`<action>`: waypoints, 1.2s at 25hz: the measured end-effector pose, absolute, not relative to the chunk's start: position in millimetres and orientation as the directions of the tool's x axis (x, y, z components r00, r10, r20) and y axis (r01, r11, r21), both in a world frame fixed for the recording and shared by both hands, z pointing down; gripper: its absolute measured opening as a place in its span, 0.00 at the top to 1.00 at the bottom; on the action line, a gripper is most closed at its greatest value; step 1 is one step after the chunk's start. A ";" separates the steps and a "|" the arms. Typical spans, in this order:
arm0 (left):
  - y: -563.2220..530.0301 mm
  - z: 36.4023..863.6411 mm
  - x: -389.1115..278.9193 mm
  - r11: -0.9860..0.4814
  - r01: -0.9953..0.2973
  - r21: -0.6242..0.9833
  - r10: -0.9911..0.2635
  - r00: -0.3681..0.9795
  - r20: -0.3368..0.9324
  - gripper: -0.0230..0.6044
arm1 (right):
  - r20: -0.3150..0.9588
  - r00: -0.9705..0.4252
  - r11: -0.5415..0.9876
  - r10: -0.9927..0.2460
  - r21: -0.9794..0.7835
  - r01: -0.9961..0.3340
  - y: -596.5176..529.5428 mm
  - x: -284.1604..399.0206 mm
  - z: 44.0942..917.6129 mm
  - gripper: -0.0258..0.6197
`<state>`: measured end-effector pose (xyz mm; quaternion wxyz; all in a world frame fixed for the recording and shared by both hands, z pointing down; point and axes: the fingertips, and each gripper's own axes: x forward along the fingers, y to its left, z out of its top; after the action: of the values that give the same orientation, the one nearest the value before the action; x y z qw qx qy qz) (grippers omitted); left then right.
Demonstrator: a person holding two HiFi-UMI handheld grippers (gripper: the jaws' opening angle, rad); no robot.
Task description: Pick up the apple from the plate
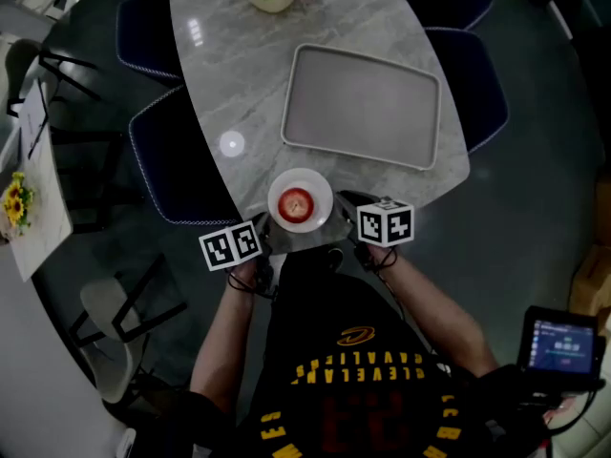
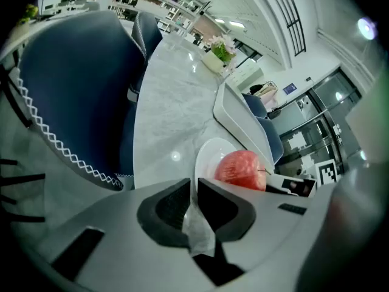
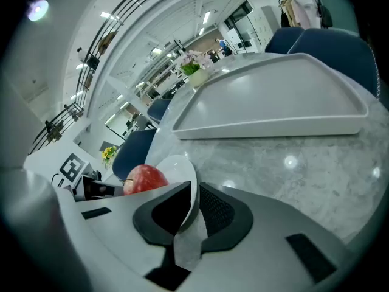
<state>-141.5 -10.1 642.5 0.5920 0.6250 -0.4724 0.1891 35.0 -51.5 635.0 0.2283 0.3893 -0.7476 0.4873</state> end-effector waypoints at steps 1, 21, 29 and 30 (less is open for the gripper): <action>-12.6 638.7 -145.4 0.135 -0.824 0.551 -0.395 0.465 0.792 0.91 | 0.705 -0.603 0.231 -0.375 -0.558 -0.797 -53.7 36.0 629.6 0.88; -1.7 394.8 -76.8 -0.313 -0.800 0.511 -0.760 0.534 0.370 0.91 | 0.325 -0.705 0.574 -0.630 -0.416 -0.705 -1.9 35.6 410.8 0.95; 37.0 329.2 -30.6 -0.487 -0.734 0.473 -0.742 0.634 0.220 0.91 | 0.092 -0.672 0.631 -0.735 -0.269 -0.728 25.8 43.2 330.0 0.95; 38.7 327.8 -23.4 -0.501 -0.730 0.465 -0.736 0.642 0.214 0.91 | 0.074 -0.672 0.637 -0.737 -0.256 -0.727 27.2 45.8 326.7 0.95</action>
<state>-23.4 38.7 327.8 0.2656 0.8663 -0.4230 -0.0063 45.8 27.2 326.7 -0.0186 0.4047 -0.9045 0.1332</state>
